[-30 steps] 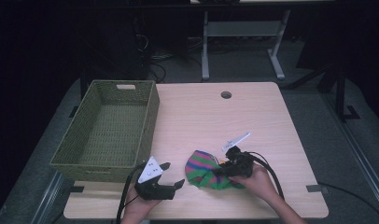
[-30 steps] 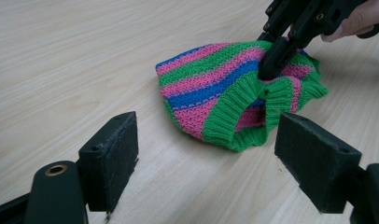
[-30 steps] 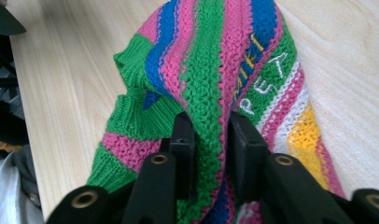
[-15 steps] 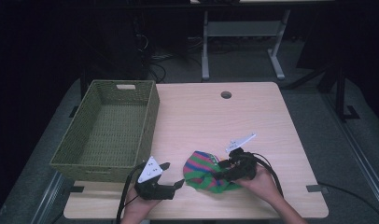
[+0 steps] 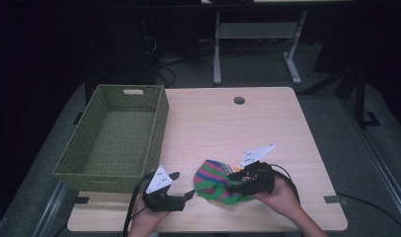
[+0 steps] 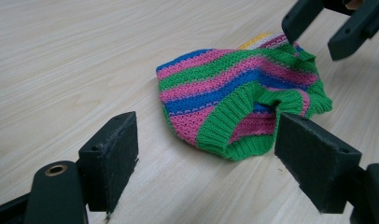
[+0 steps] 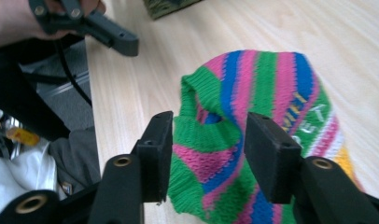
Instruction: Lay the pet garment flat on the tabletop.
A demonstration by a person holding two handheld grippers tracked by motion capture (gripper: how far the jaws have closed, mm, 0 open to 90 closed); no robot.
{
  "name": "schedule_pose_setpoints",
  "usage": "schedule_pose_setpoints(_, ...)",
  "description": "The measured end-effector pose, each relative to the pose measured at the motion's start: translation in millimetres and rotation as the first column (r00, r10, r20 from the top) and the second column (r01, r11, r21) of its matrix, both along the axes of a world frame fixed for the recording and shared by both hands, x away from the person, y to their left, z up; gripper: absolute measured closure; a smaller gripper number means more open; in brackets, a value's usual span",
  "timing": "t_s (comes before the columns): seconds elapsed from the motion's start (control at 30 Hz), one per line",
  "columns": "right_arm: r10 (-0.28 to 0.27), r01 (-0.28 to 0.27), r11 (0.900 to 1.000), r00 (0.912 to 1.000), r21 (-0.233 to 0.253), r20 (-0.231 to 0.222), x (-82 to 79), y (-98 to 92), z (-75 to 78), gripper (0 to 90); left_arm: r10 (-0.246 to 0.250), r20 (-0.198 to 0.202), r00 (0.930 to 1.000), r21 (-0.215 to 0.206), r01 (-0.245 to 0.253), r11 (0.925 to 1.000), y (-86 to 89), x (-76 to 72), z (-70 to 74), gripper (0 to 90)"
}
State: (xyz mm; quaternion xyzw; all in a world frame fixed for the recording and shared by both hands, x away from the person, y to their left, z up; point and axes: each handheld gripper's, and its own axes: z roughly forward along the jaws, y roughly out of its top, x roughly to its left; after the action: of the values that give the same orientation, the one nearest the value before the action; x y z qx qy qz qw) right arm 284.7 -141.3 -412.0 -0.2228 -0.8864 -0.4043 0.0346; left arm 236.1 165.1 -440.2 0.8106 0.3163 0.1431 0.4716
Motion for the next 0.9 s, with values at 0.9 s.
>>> schedule_pose_setpoints(0.9,0.100,-0.095,0.982,0.9946,-0.162,0.026,-2.2,41.3,-40.5,69.6,-0.004,-0.006,1.0000,-0.006,0.004,1.0000,1.6,0.4,0.2,21.1)
